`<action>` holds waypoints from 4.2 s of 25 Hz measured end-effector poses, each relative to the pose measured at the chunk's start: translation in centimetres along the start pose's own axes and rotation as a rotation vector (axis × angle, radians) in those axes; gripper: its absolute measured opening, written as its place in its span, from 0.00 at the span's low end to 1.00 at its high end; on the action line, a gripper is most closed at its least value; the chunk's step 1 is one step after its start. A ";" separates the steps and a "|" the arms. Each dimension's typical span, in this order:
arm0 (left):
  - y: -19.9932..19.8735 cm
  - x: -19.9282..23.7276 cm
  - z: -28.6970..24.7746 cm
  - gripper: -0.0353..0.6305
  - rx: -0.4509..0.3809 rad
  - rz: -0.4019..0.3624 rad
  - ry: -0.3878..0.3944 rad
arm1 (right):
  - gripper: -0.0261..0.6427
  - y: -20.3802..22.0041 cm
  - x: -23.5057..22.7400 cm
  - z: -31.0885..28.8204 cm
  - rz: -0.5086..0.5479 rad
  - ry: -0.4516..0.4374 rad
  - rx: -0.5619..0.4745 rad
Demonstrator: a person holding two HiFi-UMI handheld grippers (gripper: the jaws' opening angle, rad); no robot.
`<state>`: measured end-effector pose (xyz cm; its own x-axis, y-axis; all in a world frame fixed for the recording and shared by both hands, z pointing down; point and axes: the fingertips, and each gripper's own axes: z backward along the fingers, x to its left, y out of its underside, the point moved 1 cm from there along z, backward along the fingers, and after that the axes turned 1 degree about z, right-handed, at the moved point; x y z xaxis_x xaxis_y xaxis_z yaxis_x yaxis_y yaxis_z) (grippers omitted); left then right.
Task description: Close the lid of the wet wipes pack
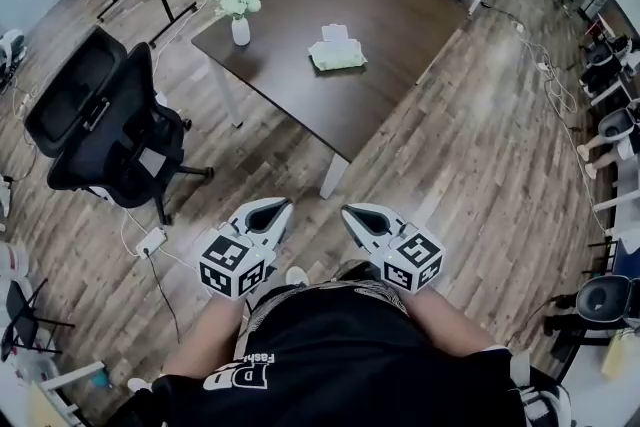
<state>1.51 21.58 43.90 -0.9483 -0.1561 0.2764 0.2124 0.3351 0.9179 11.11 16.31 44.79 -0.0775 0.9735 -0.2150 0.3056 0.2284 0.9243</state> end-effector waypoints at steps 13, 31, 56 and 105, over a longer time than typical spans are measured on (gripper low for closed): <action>-0.1 4.8 -3.1 0.08 0.025 0.038 0.031 | 0.04 -1.7 -5.1 -3.0 -0.047 0.073 -0.017; -8.3 13.5 -15.9 0.08 0.091 -0.012 0.024 | 0.04 -7.5 -20.9 -11.1 -0.119 0.069 -0.077; -12.7 22.0 -29.4 0.08 0.141 -0.078 0.063 | 0.04 -9.6 -31.2 -13.1 -0.166 0.201 -0.110; -11.5 39.9 -56.2 0.23 0.483 -0.226 0.340 | 0.04 -8.9 -37.7 -17.9 -0.350 0.665 -0.056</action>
<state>-25.48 -40.70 60.32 -0.8125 -0.5321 0.2384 -0.1905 0.6287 0.7540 -5.68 -22.57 50.29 -0.7233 0.6313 -0.2799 0.1107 0.5060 0.8554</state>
